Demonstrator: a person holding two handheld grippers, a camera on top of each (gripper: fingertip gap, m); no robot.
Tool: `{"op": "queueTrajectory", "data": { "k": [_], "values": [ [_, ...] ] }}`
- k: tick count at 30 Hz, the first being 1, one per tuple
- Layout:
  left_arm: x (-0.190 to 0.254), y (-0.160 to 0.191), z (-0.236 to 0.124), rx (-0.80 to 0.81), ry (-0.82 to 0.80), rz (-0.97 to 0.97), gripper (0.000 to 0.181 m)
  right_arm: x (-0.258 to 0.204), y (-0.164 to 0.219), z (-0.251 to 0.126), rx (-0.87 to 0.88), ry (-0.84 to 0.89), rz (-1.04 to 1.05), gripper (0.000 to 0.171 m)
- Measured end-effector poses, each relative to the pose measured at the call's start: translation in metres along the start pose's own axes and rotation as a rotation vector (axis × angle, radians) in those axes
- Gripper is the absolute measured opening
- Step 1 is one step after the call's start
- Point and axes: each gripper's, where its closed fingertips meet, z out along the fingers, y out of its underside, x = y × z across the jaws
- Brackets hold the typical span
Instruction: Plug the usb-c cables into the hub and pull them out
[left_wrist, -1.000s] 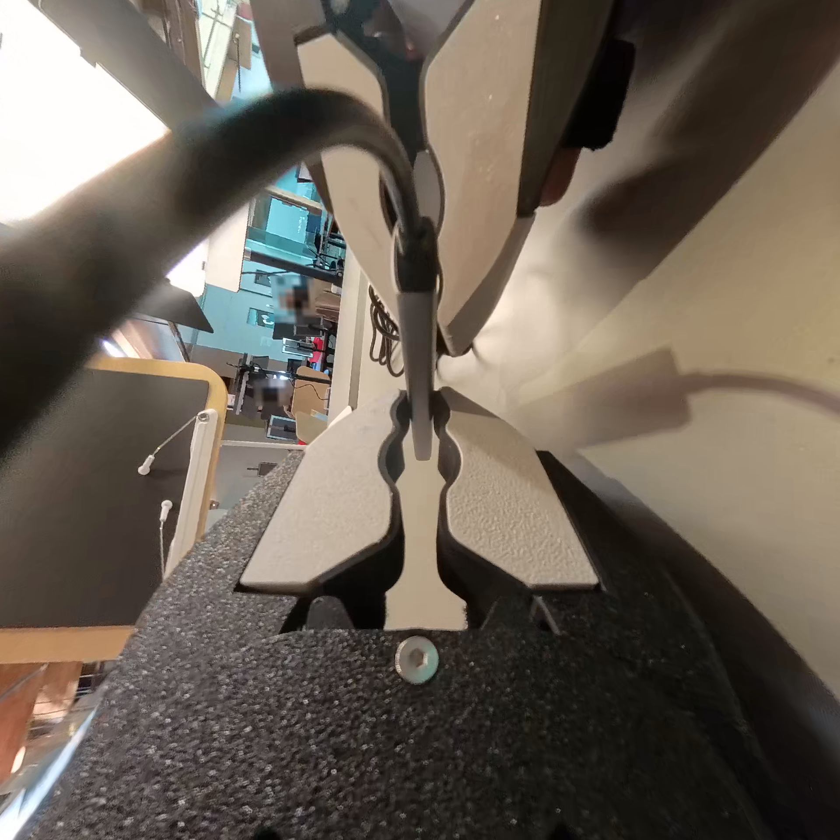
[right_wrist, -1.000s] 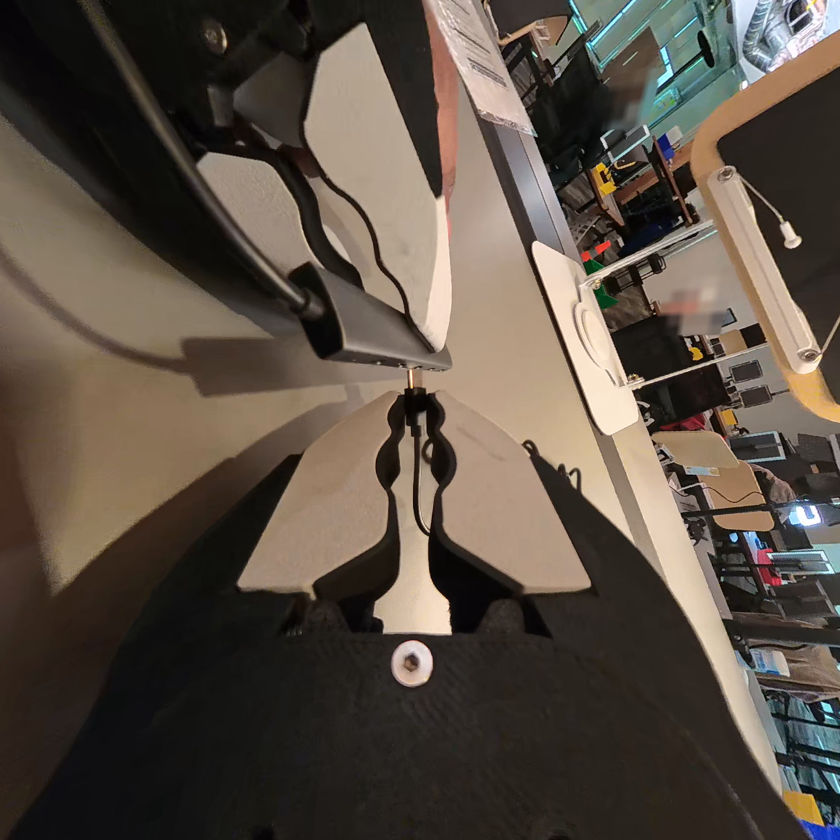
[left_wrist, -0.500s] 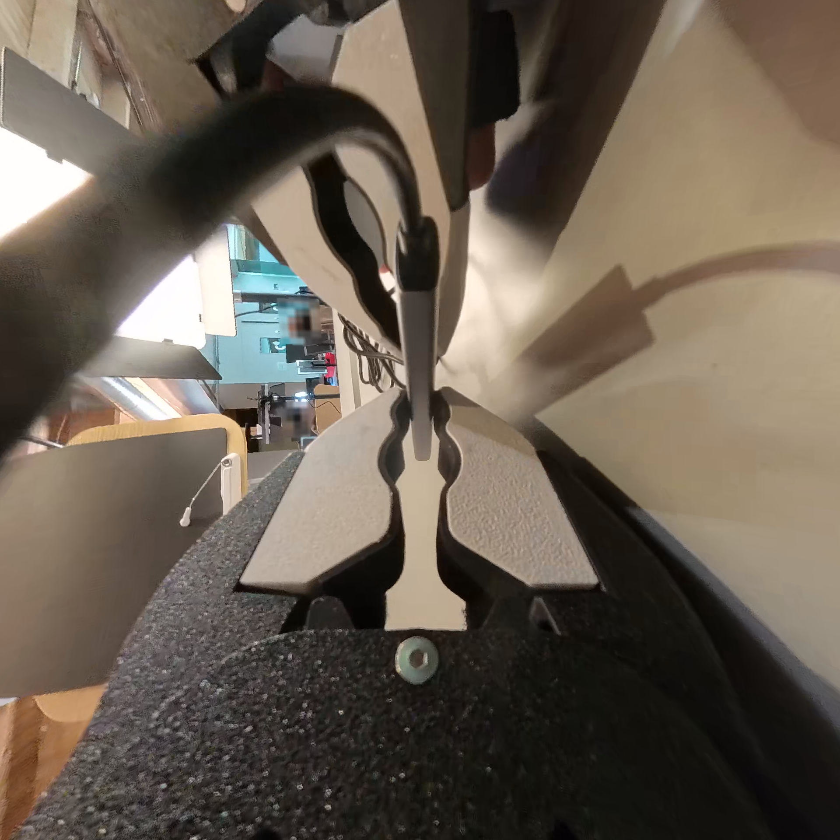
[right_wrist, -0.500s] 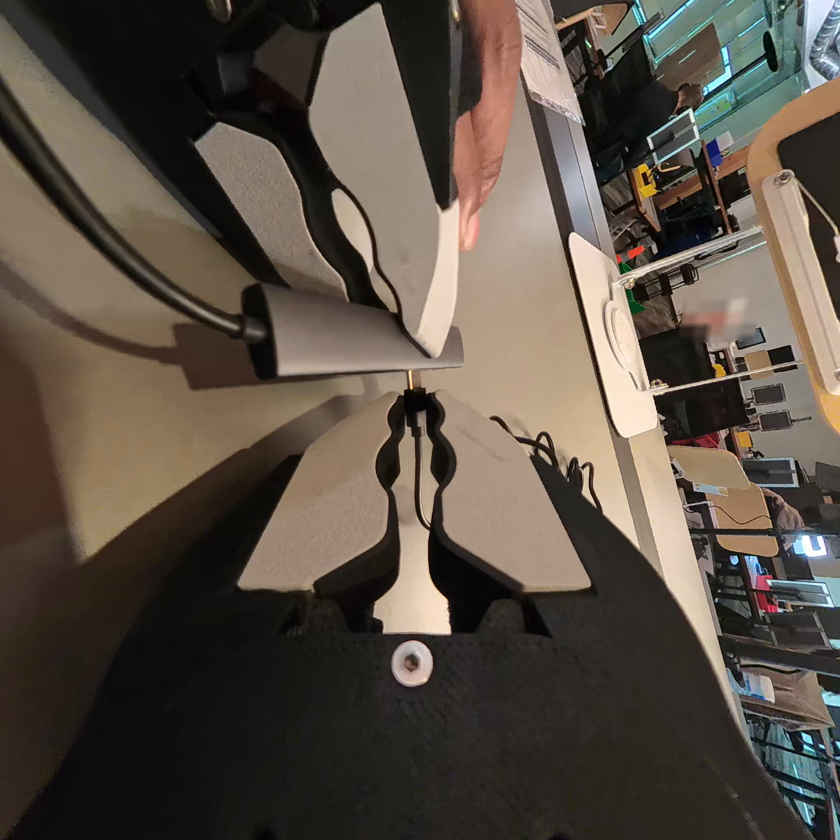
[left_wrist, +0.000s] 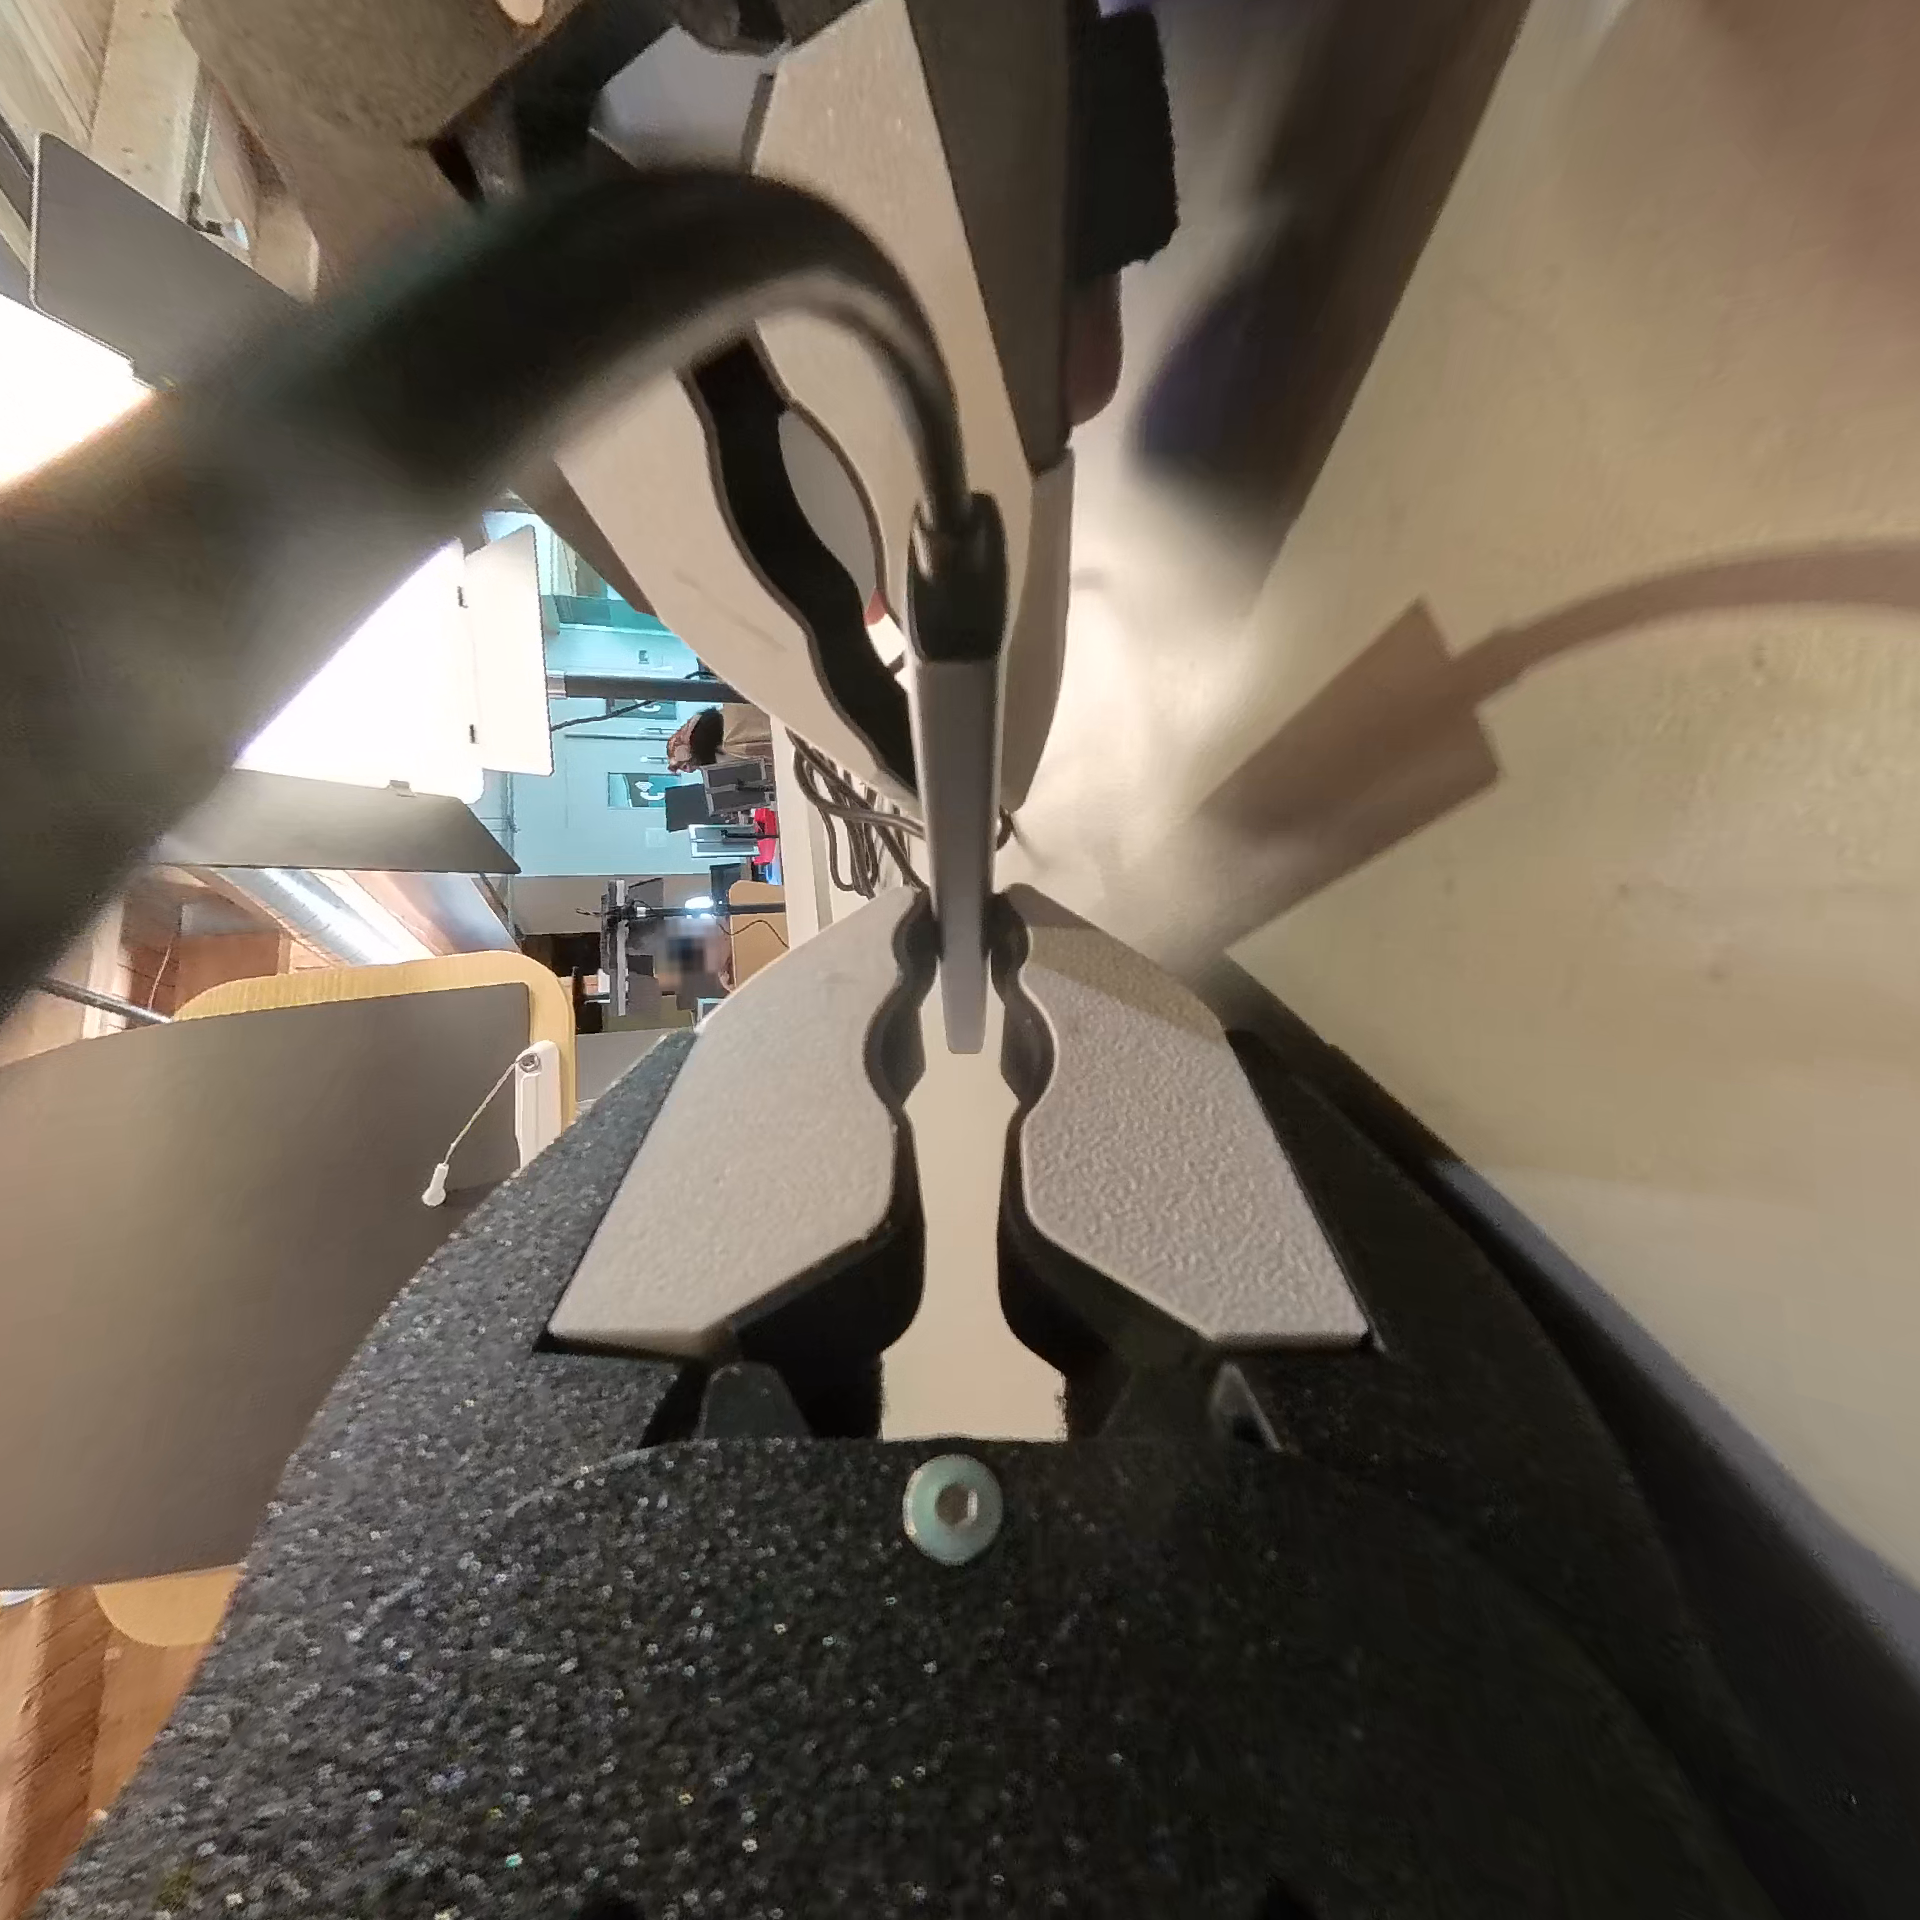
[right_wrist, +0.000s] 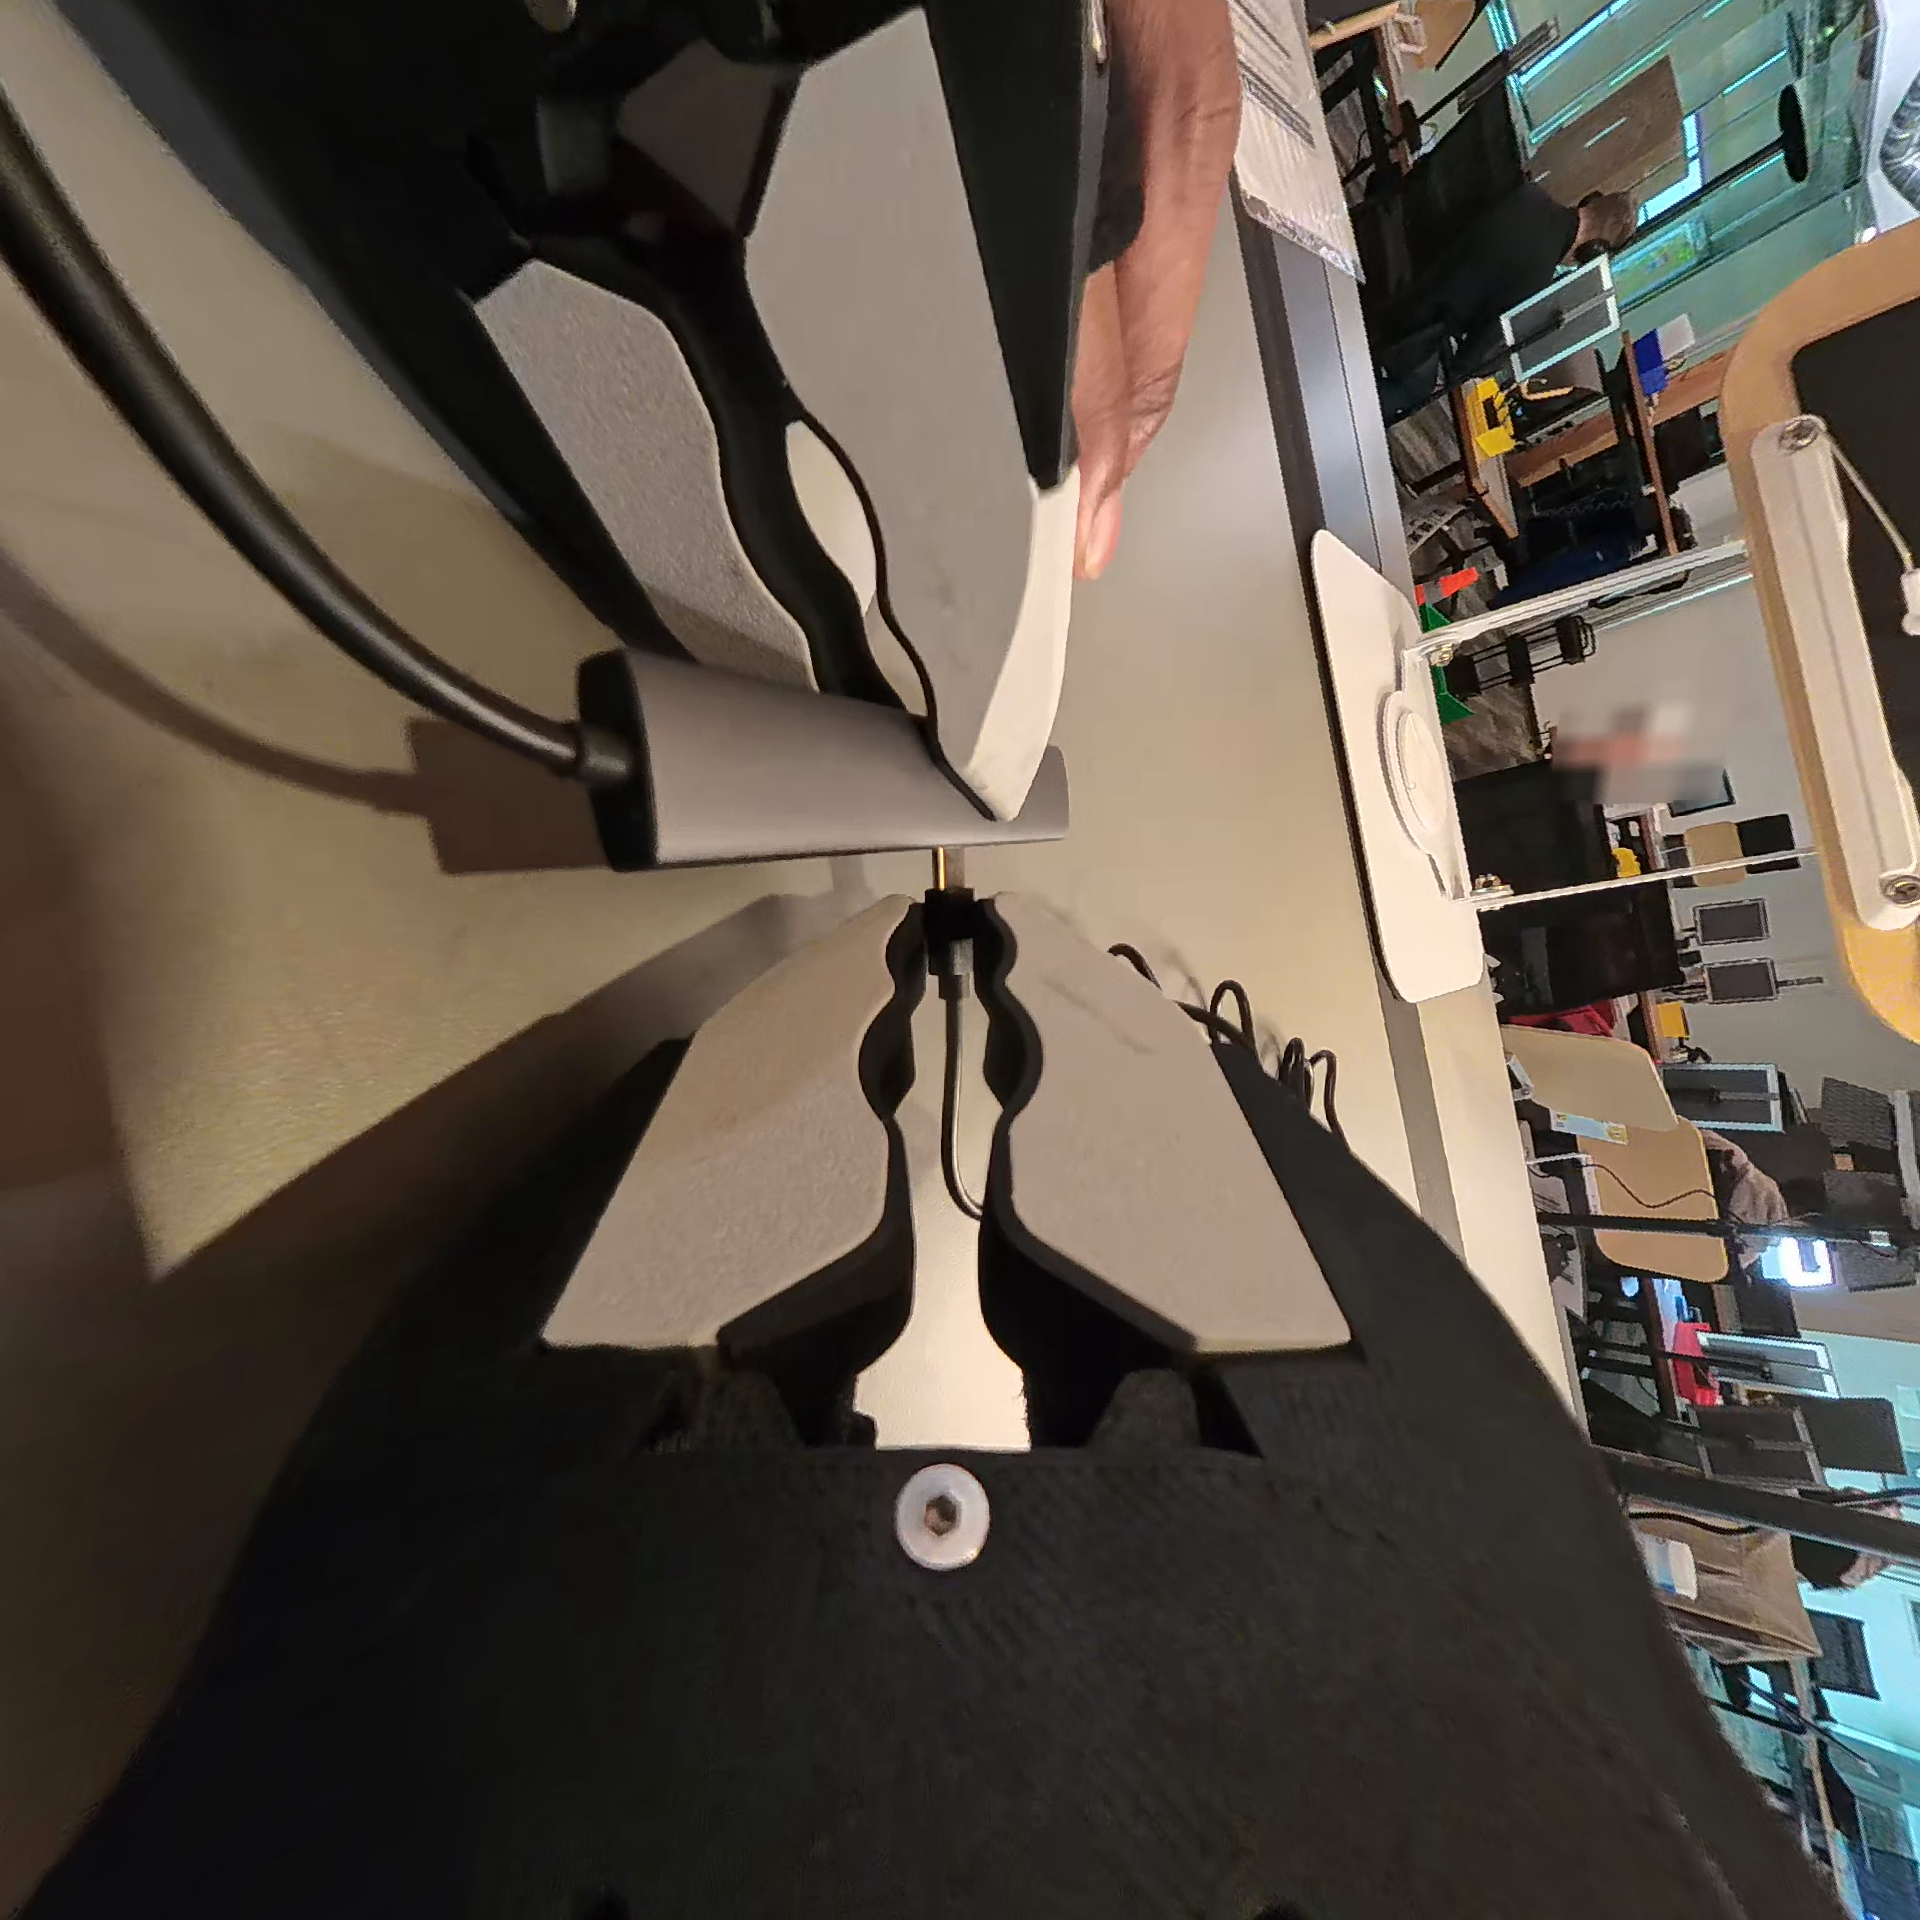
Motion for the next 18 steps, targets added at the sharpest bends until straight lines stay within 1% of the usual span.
{"op": "queueTrajectory", "data": {
  "k": [15, 18],
  "values": [
    [-0.0005, -0.0037, 0.0017, -0.007, 0.009, -0.012, 0.01, -0.001, -0.0048, -0.0037, 0.007, 0.017, -0.059, 0.008],
    [-0.0024, -0.0043, 0.0011, -0.007, 0.01, -0.033, 0.01, 0.0004, -0.0081, -0.0056, 0.031, 0.025, -0.066, 0.007]
  ]
}}
